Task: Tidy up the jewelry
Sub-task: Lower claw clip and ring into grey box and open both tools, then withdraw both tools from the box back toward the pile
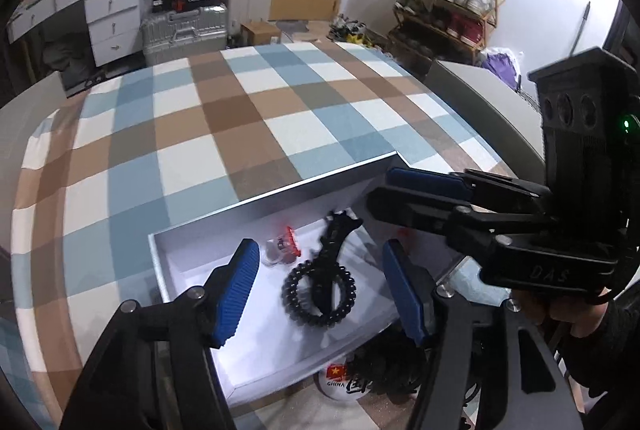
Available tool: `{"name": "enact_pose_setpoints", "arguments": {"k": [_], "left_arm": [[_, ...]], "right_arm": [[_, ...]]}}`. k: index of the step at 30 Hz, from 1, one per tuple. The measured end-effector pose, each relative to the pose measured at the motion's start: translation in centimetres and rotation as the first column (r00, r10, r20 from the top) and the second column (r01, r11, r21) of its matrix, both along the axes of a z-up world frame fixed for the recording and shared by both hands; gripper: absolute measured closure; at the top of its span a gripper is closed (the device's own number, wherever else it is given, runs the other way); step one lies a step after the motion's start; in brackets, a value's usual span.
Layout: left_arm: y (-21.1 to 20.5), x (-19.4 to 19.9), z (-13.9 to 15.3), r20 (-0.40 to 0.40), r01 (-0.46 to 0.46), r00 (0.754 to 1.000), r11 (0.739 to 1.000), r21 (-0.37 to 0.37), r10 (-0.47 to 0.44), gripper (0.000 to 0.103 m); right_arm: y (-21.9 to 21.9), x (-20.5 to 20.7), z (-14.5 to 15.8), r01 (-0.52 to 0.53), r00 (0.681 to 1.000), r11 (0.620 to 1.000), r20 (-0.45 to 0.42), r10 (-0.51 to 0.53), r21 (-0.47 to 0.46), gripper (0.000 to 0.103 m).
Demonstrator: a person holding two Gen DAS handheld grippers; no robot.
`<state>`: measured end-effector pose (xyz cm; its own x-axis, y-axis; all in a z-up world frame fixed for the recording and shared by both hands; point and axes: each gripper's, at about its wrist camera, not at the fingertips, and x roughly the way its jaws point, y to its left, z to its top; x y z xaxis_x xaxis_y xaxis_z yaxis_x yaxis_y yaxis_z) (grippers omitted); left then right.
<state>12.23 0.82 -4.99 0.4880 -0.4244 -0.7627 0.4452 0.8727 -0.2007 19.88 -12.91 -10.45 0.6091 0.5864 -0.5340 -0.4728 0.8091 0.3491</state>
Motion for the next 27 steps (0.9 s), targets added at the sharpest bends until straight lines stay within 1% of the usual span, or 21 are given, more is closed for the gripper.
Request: {"name": "enact_pose_setpoints", "arguments": {"k": [1, 3, 5, 8, 10, 12, 14, 15, 16, 18, 19, 21, 27], "left_arm": [[0.2, -0.3, 0.2, 0.009, -0.016, 1.0, 1.0, 0.0, 0.016, 0.044], [0.5, -0.4, 0.3, 0.014, -0.035, 0.999, 0.999, 0.002, 0.035, 0.044], [0.6, -0.7, 0.6, 0.027, -0.05, 0.998, 0.999, 0.008, 0.05, 0.044], [0.6, -1.4, 1.3, 0.067, -0.077, 0.995, 0.997, 0.03, 0.075, 0.044], [0.8, -1.6, 1.6, 0.08, -0.094, 0.993, 0.995, 0.025, 0.091, 0.044], [1.0, -1.8, 1.9, 0.084, -0.115, 0.99, 0.993, 0.013, 0.114, 0.041], [1.1, -2.2, 2.2, 0.096, -0.124, 0.988, 0.992, 0.004, 0.123, 0.04], [1.2, -2.4, 2.4, 0.104, -0.126, 0.986, 0.992, -0.01, 0.127, 0.037], [1.3, -2.5, 2.6, 0.11, -0.133, 0.985, 0.991, -0.017, 0.134, 0.03], [1.3, -2.9, 2.9, 0.122, -0.154, 0.98, 0.988, -0.027, 0.156, 0.025], [1.4, -3.1, 3.1, 0.127, -0.16, 0.978, 0.987, -0.032, 0.163, 0.025], [1.4, -3.5, 3.3, 0.138, -0.174, 0.974, 0.984, -0.035, 0.177, 0.024], [1.3, -5.0, 4.0, 0.203, -0.242, 0.949, 0.97, -0.021, 0.241, 0.017]], "right_arm": [[0.0, -0.2, 0.1, 0.002, 1.0, 1.0, 0.005, -0.002, 0.0, 0.059], [-0.2, -0.7, 0.6, 0.011, 1.0, 1.0, 0.023, -0.012, 0.003, 0.052], [-0.5, -1.3, 1.2, 0.019, 0.999, 1.0, 0.043, -0.019, 0.009, 0.048], [-0.8, -2.1, 2.0, 0.039, 0.996, 0.999, 0.074, -0.039, 0.008, 0.039], [-1.1, -2.7, 2.4, 0.052, 0.995, 0.999, 0.087, -0.053, 0.012, 0.034], [-1.4, -3.1, 2.8, 0.064, 0.993, 0.998, 0.095, -0.066, 0.019, 0.026], [-1.7, -3.5, 3.1, 0.075, 0.992, 0.997, 0.103, -0.077, 0.022, 0.023], [-1.8, -3.8, 3.2, 0.079, 0.991, 0.997, 0.106, -0.081, 0.025, 0.022], [-1.9, -4.1, 3.3, 0.08, 0.991, 0.996, 0.11, -0.083, 0.028, 0.021], [-2.1, -4.6, 3.5, 0.084, 0.989, 0.996, 0.116, -0.087, 0.032, 0.018], [-2.3, -4.9, 3.7, 0.088, 0.988, 0.995, 0.122, -0.092, 0.036, 0.017], [-2.5, -5.5, 3.9, 0.094, 0.986, 0.995, 0.131, -0.098, 0.041, 0.012], [-3.3, -7.5, 4.7, 0.117, 0.978, 0.992, 0.169, -0.123, 0.049, 0.007]]}}
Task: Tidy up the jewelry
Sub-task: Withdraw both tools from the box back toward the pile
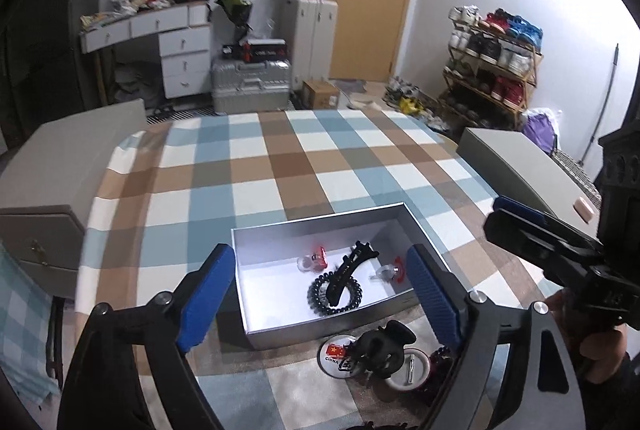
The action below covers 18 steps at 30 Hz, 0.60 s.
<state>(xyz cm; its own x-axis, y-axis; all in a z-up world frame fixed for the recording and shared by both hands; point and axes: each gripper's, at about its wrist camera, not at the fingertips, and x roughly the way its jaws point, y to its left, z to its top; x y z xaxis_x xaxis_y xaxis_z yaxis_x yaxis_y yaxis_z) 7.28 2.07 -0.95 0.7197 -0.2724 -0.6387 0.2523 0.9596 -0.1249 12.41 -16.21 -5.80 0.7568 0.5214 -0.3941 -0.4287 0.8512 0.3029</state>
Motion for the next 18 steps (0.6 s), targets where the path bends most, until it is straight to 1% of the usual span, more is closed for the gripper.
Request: {"name": "enact_pose_setpoints", "arguments": {"k": [4, 7, 9, 11, 14, 16, 18], "left_arm": [[-0.3, -0.9, 0.2, 0.026, -0.036, 0.999, 0.999, 0.016, 0.035, 0.007], [-0.1, -2.0, 0.6, 0.063, -0.067, 0.996, 0.998, 0.008, 0.067, 0.002], [0.1, -2.6, 0.7, 0.08, -0.074, 0.994, 0.997, -0.012, 0.074, 0.001], [0.1, -3.1, 0.7, 0.079, -0.087, 0.993, 0.996, -0.011, 0.087, 0.001], [0.4, -3.9, 0.5, 0.077, -0.126, 0.989, 0.992, -0.007, 0.126, 0.001], [0.9, -4.4, 0.3, 0.077, -0.145, 0.986, 0.989, -0.018, 0.146, 0.001], [1.2, -5.0, 0.0, 0.089, -0.175, 0.98, 0.984, -0.021, 0.177, 0.001]], "right_arm": [[-0.2, -1.4, 0.5, 0.004, 1.0, 1.0, 0.029, -0.004, -0.002, 0.003], [-0.3, -2.5, 0.8, 0.005, 0.999, 1.0, 0.046, -0.004, -0.007, 0.001], [-0.4, -3.0, 0.8, 0.001, 0.999, 1.0, 0.05, -0.001, -0.006, 0.0], [-0.5, -3.6, 0.9, 0.002, 0.999, 1.0, 0.051, -0.002, -0.006, 0.0], [-0.6, -4.5, 0.8, 0.005, 0.999, 1.0, 0.048, -0.004, -0.01, 0.0], [-0.6, -5.1, 0.5, 0.005, 0.999, 1.0, 0.049, -0.004, -0.017, 0.0], [-0.5, -5.6, 0.1, 0.001, 0.999, 1.0, 0.04, 0.0, -0.031, 0.0]]}}
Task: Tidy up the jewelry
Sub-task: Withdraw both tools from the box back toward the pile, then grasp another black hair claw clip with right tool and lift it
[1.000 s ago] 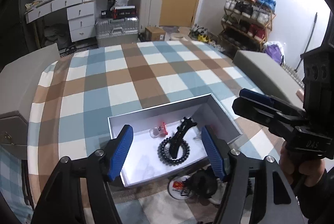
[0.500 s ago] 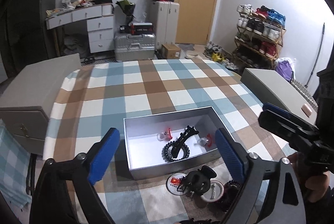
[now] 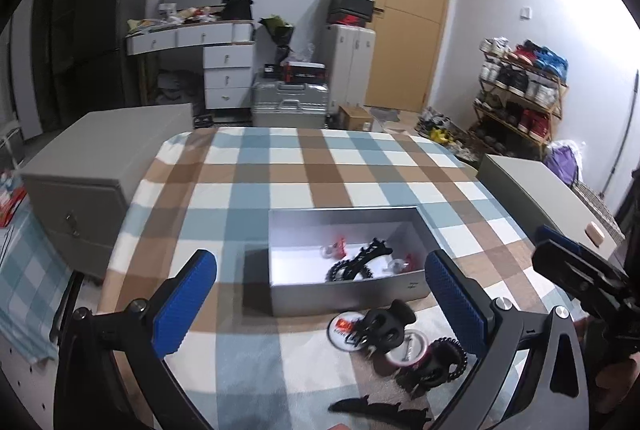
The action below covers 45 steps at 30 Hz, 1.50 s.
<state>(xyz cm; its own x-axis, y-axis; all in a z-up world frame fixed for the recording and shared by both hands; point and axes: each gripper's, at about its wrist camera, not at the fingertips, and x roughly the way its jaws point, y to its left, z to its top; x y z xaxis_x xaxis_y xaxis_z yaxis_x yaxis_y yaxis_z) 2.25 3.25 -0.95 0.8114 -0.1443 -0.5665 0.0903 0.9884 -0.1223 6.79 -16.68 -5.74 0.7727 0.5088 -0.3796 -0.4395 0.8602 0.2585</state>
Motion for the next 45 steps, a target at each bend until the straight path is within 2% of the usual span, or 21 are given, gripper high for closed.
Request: {"name": "enact_pose_setpoints", "arguments": {"k": [3, 5, 8, 16, 21, 22, 24, 26, 29, 32, 35, 37, 38, 39, 40, 45], "left_arm": [[0.5, -1.2, -1.1, 0.017, -0.07, 0.997, 0.998, 0.001, 0.07, 0.001], [0.8, -1.8, -2.1, 0.0, -0.084, 0.996, 0.996, -0.019, 0.084, 0.001], [1.1, -2.4, -3.3, -0.022, -0.122, 0.992, 0.992, -0.011, 0.122, 0.001], [2.0, -3.3, -5.9, -0.09, -0.143, 0.986, 0.989, -0.031, 0.14, 0.001], [2.5, -3.6, -6.5, -0.118, -0.153, 0.982, 0.987, -0.045, 0.147, 0.001], [2.5, -3.7, -6.6, -0.12, -0.153, 0.982, 0.987, -0.046, 0.147, 0.001], [2.6, -3.8, -6.9, -0.128, -0.15, 0.981, 0.988, -0.046, 0.143, 0.001], [2.7, -3.9, -7.1, -0.135, -0.147, 0.981, 0.988, -0.048, 0.139, 0.001], [2.8, -3.9, -7.4, -0.146, -0.143, 0.98, 0.988, -0.052, 0.134, 0.001], [2.6, -4.1, -7.6, -0.152, -0.129, 0.981, 0.99, -0.048, 0.121, 0.001], [2.6, -4.2, -7.6, -0.154, -0.125, 0.981, 0.991, -0.039, 0.118, 0.001], [2.6, -4.2, -7.6, -0.155, -0.125, 0.981, 0.992, -0.036, 0.118, 0.001], [2.6, -4.2, -7.6, -0.156, -0.125, 0.981, 0.991, -0.037, 0.118, 0.001], [2.6, -4.3, -7.6, -0.155, -0.129, 0.98, 0.991, -0.033, 0.123, 0.001], [2.6, -4.3, -7.6, -0.154, -0.134, 0.98, 0.991, -0.027, 0.129, 0.001], [2.6, -4.3, -7.6, -0.156, -0.128, 0.98, 0.991, -0.022, 0.123, 0.001]], "right_arm": [[0.1, -0.4, -1.0, 0.001, 1.0, 1.0, -0.021, -0.001, -0.016, 0.0], [0.2, -0.6, -1.9, -0.014, 0.999, 1.0, -0.043, 0.014, -0.017, 0.0], [0.8, -0.7, -3.3, -0.042, 0.996, 0.998, -0.082, 0.039, -0.038, 0.0], [4.3, 0.7, -5.8, -0.142, 0.981, 0.984, -0.152, 0.125, -0.108, 0.0], [6.2, 2.2, -6.5, -0.174, 0.976, 0.971, -0.158, 0.149, -0.162, 0.002], [6.6, 2.7, -6.7, -0.179, 0.973, 0.968, -0.176, 0.148, -0.177, 0.003], [7.1, 3.4, -7.2, -0.205, 0.964, 0.961, -0.204, 0.167, -0.183, 0.014], [7.6, 4.0, -7.7, -0.215, 0.958, 0.956, -0.232, 0.168, -0.197, 0.016], [8.0, 4.5, -8.2, -0.224, 0.952, 0.953, -0.255, 0.169, -0.204, 0.024], [8.4, 4.7, -8.4, -0.228, 0.95, 0.948, -0.266, 0.166, -0.221, 0.025], [8.8, 5.0, -8.8, -0.227, 0.948, 0.94, -0.28, 0.153, -0.254, 0.037], [8.8, 5.2, -9.0, -0.223, 0.946, 0.94, -0.29, 0.145, -0.257, 0.039], [8.8, 5.3, -9.0, -0.218, 0.947, 0.94, -0.291, 0.139, -0.262, 0.044], [8.9, 5.4, -9.1, -0.216, 0.947, 0.938, -0.293, 0.133, -0.272, 0.055], [8.9, 5.5, -9.1, -0.216, 0.946, 0.936, -0.296, 0.13, -0.279, 0.06], [8.8, 5.1, -8.9, -0.232, 0.948, 0.934, -0.276, 0.155, -0.271, 0.06]]}}
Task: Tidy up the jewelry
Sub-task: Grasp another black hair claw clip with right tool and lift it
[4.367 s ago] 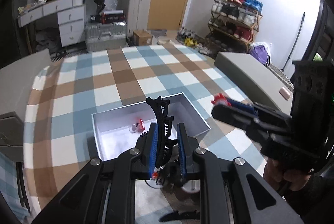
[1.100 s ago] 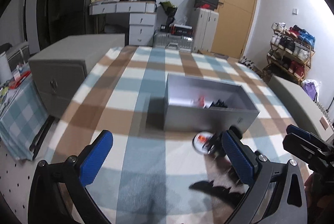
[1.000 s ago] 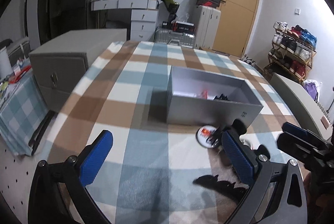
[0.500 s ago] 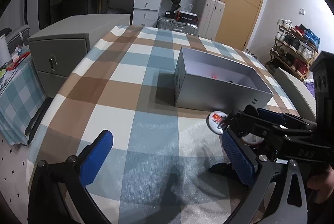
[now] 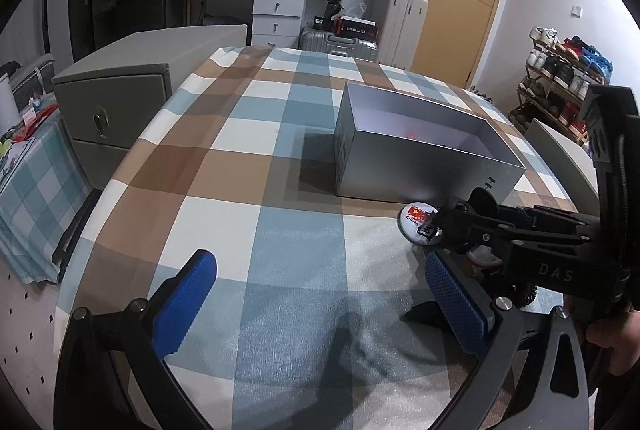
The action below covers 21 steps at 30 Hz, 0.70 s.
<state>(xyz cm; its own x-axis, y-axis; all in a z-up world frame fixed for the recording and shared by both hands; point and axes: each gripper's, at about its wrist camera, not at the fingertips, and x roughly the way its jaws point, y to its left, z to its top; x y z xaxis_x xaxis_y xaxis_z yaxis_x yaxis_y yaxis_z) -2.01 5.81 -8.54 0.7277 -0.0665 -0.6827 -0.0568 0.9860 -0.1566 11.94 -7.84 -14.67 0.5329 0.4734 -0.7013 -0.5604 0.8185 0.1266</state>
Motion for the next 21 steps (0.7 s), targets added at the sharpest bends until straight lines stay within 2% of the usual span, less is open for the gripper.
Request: {"name": "enact_pose_setpoints", "arguments": {"k": [6, 12, 16, 21], "left_arm": [[-0.2, 0.2, 0.0, -0.01, 0.011, 1.0, 1.0, 0.004, -0.011, 0.001], [-1.0, 0.6, 0.2, -0.022, 0.048, 0.999, 0.999, 0.008, -0.048, 0.001], [-1.9, 0.9, 0.3, -0.031, 0.092, 0.995, 0.996, 0.015, -0.092, 0.001], [-3.2, 2.1, 0.5, -0.057, 0.181, 0.982, 0.983, -0.012, -0.181, 0.001]], "right_arm": [[-0.9, -1.0, 1.7, -0.017, 0.998, 0.997, 0.064, 0.013, 0.072, 0.06], [-3.2, -1.3, 3.4, 0.0, 0.998, 0.978, 0.065, -0.014, 0.207, 0.059], [-4.8, -2.2, 4.8, 0.007, 0.994, 0.965, 0.104, -0.035, 0.263, 0.06], [-6.9, -3.4, 5.8, 0.031, 0.989, 0.953, 0.131, -0.074, 0.302, 0.059]]}}
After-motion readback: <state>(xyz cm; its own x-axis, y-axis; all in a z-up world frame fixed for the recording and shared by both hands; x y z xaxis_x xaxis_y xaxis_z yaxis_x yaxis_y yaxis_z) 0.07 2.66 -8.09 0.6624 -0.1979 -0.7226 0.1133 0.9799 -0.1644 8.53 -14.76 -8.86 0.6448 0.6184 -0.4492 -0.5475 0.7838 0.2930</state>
